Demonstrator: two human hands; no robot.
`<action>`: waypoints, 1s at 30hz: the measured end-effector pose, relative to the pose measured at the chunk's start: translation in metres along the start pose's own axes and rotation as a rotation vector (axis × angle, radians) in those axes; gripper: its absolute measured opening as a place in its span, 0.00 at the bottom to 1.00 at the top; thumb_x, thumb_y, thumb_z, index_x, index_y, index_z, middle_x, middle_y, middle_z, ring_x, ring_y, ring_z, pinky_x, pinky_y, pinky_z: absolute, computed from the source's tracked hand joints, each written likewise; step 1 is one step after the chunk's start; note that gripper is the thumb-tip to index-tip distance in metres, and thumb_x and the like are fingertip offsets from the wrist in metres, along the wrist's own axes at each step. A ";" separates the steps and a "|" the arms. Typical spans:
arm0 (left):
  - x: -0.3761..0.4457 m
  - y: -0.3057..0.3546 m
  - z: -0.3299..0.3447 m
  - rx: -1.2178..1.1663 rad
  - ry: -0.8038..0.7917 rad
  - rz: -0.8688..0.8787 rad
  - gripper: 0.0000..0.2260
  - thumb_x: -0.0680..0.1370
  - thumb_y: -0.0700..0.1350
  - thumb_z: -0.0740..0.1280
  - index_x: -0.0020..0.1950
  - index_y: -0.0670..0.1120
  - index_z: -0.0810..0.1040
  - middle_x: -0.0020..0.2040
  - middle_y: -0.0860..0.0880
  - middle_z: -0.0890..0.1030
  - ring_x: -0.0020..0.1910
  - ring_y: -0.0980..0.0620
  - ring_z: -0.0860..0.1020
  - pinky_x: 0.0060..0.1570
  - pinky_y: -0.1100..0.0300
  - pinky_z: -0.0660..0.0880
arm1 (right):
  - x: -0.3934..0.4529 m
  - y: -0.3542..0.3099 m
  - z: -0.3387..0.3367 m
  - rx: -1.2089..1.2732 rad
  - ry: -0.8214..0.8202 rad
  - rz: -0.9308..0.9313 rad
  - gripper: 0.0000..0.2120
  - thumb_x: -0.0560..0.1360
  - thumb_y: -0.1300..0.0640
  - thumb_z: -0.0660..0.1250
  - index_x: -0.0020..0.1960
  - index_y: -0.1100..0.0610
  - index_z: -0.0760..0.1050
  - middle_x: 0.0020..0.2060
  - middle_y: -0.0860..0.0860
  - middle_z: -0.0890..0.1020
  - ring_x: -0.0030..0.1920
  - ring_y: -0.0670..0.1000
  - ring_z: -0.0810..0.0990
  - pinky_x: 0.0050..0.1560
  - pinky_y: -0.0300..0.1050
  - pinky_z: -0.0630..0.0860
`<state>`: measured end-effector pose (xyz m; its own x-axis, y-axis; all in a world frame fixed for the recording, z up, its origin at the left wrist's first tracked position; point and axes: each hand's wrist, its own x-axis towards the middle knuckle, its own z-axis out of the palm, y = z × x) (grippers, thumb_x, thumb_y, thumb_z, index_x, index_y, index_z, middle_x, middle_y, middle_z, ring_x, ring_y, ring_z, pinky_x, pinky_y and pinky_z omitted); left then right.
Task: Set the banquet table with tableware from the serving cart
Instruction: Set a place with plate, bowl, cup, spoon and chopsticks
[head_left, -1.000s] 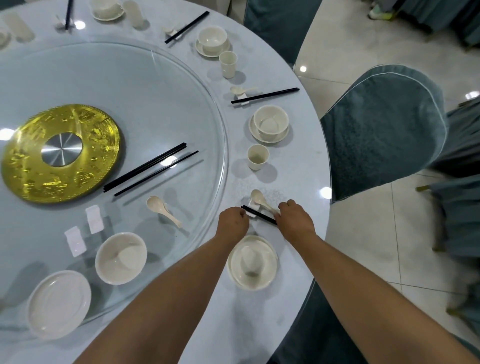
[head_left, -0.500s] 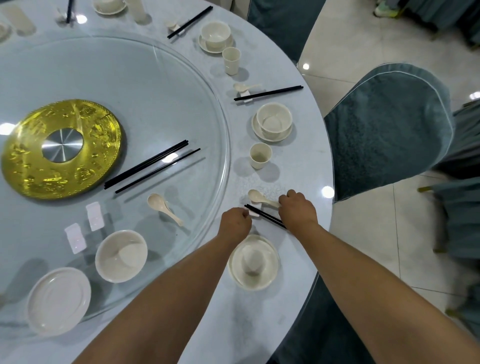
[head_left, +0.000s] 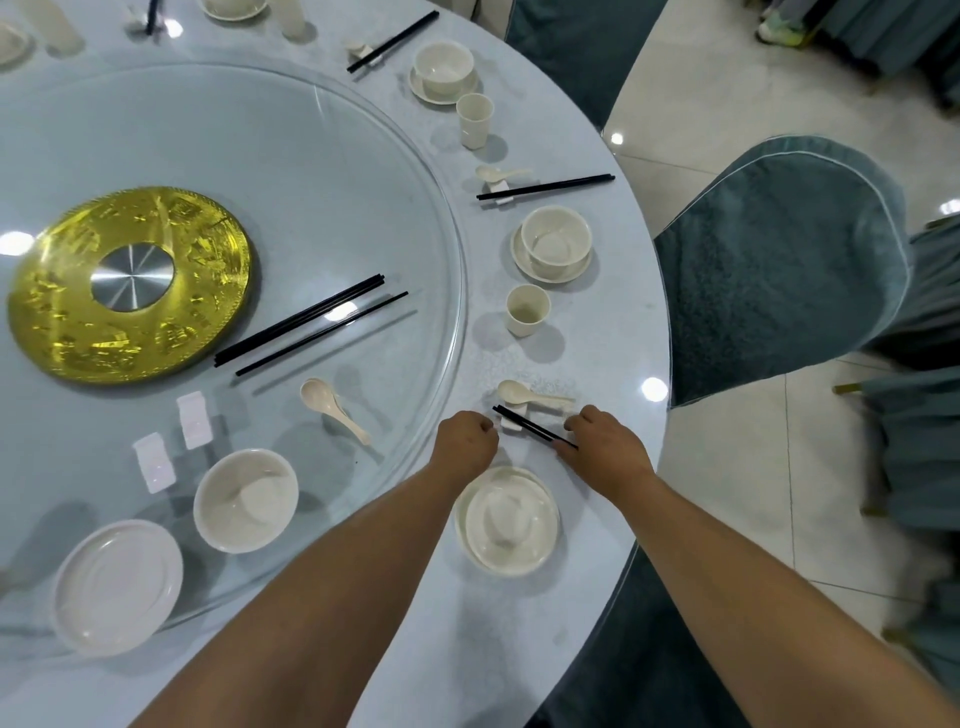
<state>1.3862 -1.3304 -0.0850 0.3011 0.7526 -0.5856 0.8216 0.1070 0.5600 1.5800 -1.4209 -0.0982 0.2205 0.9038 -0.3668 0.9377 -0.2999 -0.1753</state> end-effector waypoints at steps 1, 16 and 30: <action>0.000 0.000 0.000 -0.006 0.004 -0.002 0.12 0.76 0.40 0.60 0.31 0.44 0.68 0.27 0.50 0.66 0.27 0.55 0.64 0.28 0.63 0.60 | -0.002 0.003 0.002 -0.018 -0.019 -0.019 0.15 0.79 0.44 0.61 0.56 0.54 0.76 0.52 0.50 0.75 0.51 0.53 0.76 0.45 0.46 0.74; -0.014 -0.006 -0.014 -0.043 0.023 -0.001 0.14 0.75 0.39 0.60 0.29 0.45 0.66 0.27 0.49 0.66 0.28 0.53 0.65 0.29 0.62 0.62 | 0.000 -0.008 -0.001 -0.174 -0.034 0.017 0.13 0.80 0.52 0.61 0.63 0.53 0.72 0.56 0.51 0.75 0.54 0.54 0.74 0.49 0.47 0.72; -0.158 -0.011 -0.082 -0.200 0.216 -0.062 0.11 0.79 0.43 0.62 0.54 0.40 0.81 0.52 0.43 0.83 0.53 0.44 0.80 0.49 0.58 0.76 | -0.069 -0.090 -0.061 0.016 0.042 -0.142 0.17 0.81 0.50 0.58 0.67 0.53 0.72 0.60 0.52 0.75 0.59 0.55 0.75 0.55 0.47 0.73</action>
<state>1.2902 -1.3971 0.0491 0.1256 0.8590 -0.4964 0.7174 0.2669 0.6434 1.4969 -1.4378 -0.0012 0.0971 0.9492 -0.2993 0.9561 -0.1725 -0.2370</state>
